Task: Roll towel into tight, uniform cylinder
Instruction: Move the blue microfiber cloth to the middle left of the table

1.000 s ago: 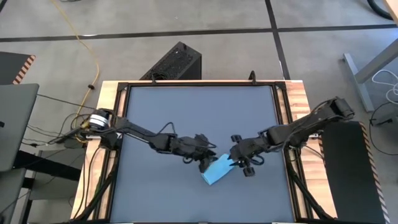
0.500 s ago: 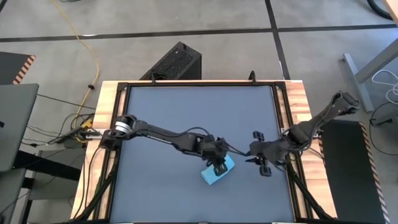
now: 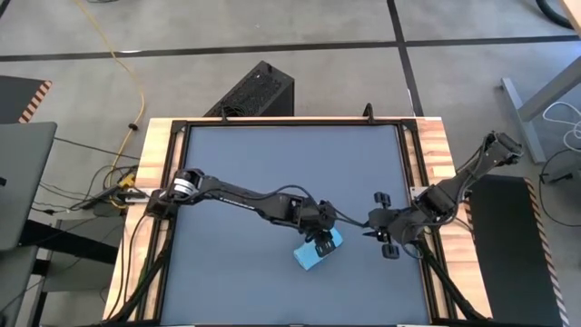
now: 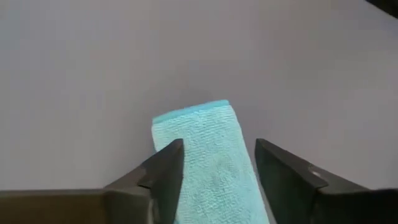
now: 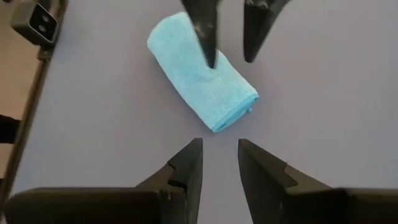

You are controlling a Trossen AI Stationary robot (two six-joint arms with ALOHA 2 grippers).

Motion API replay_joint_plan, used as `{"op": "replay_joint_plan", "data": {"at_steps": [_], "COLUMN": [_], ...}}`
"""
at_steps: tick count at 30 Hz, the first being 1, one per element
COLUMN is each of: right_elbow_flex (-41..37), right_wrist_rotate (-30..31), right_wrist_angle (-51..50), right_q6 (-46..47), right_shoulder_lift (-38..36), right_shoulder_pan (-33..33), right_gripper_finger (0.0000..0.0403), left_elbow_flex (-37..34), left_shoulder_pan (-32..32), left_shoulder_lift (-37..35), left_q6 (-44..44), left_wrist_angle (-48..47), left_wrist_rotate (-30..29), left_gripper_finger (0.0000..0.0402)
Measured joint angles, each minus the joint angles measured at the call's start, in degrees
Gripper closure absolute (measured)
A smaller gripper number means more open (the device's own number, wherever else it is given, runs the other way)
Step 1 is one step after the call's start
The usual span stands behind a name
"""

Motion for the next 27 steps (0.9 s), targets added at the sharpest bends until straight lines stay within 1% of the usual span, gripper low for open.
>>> {"op": "replay_joint_plan", "data": {"at_steps": [4, 8, 11, 16, 22, 27], "right_elbow_flex": [0.0, 0.0, 0.0, 0.0, 0.0, 0.0], "right_wrist_rotate": [0.07, 0.48, 0.52, 0.52, 0.52, 0.88], "right_wrist_angle": [-1.24, -2.06, -2.05, -2.06, -2.1, -1.96], "right_q6": [-0.42, -0.53, -0.83, -1.45, -1.65, -2.06], "right_shoulder_lift": [0.0, 0.0, 0.0, -0.02, 0.0, -0.01], "right_shoulder_pan": [0.0, 0.0, -0.02, -0.02, -0.04, -0.11], "right_gripper_finger": [0.0276, 0.0276, 0.0276, 0.0275, 0.0275, 0.0275], "left_elbow_flex": [-0.15, -0.2, -0.2, -0.26, -0.24, 0.01], "left_shoulder_pan": [-0.59, -0.81, -1.04, -2.24, -3.37, -4.19], "left_shoulder_lift": [0.11, 0.13, 0.13, 3.08, 7.06, 8.87], "left_q6": [0.51, 2.51, 2.28, -1.63, -8.94, -15.2], "left_wrist_angle": [-0.01, 0.04, -0.11, -0.98, -2.54, -3.68], "left_wrist_rotate": [0.77, 0.34, 0.11, -2.6, -2.91, -3.96], "left_gripper_finger": [0.0168, 0.012, 0.01, 0.0095, 0.0095, 0.0095]}}
